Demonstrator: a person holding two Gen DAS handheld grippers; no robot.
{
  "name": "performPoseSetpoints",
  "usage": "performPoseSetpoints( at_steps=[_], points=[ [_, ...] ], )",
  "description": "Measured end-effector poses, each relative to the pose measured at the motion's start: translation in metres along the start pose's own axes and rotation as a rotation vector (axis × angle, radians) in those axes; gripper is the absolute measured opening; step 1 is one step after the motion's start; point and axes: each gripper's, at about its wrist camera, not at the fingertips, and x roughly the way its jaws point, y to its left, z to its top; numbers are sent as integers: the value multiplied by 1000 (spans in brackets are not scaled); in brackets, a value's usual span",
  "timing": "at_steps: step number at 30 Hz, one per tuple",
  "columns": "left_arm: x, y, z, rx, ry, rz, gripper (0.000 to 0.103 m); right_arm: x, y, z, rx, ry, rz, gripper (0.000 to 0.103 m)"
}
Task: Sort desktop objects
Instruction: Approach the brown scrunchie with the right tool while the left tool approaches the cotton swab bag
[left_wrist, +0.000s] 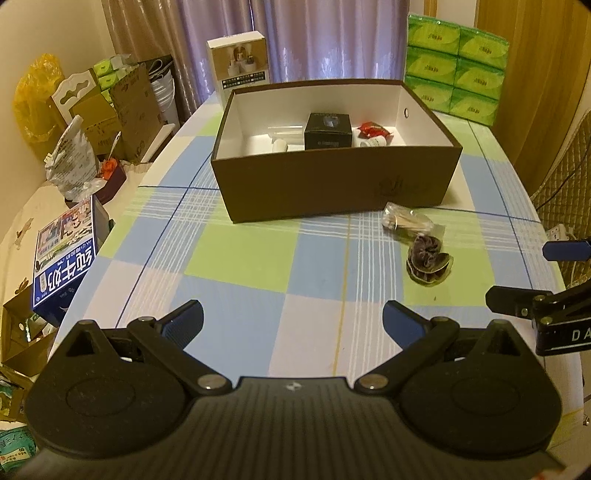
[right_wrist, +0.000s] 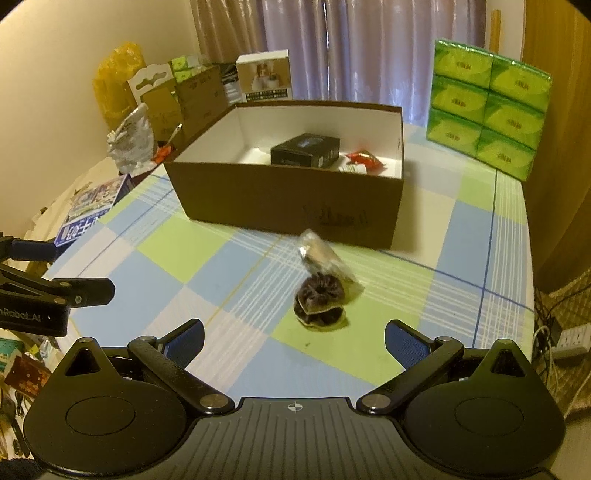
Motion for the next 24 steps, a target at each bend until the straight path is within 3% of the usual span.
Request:
performPoseSetpoints(
  at_steps=[24],
  points=[
    [54,2,6,14,104,-7,102,46,-12,-6,45,100,-55,101]
  ],
)
